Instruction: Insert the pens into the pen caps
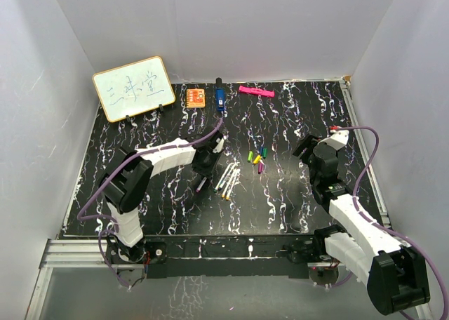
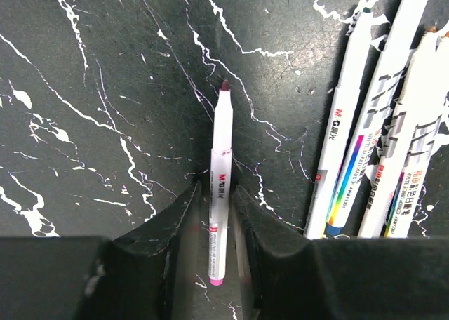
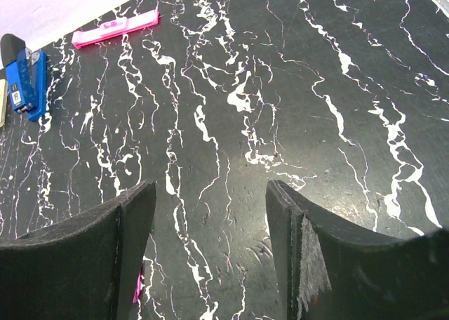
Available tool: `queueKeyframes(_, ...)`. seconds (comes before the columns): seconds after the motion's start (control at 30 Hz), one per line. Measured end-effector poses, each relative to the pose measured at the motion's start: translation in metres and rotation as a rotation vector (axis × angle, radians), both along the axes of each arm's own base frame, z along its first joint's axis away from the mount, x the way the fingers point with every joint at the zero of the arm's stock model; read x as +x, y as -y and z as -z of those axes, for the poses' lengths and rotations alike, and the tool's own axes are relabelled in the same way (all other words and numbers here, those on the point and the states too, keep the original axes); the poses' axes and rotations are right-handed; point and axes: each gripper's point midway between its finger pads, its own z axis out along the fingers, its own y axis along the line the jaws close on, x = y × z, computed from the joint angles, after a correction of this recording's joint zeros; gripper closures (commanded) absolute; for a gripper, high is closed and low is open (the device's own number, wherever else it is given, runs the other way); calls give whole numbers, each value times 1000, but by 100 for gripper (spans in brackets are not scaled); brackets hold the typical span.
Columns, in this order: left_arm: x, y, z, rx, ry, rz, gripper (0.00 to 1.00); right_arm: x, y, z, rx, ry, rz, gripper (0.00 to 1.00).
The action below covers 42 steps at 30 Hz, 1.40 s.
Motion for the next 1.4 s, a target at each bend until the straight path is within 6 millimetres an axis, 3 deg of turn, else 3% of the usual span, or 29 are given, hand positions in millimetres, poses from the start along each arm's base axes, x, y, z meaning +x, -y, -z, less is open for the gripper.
queueKeyframes(0.73,-3,-3,1,20,-35,-5,80,0,3,0,-5,0,18,36)
queueKeyframes(1.13,-10,-8,3,37,-66,2,100,-1,4,1,-7,-1,22,35)
queueKeyframes(1.4,-10,-7,4,34,-64,16,100,-1,4,2,-7,-5,22,33)
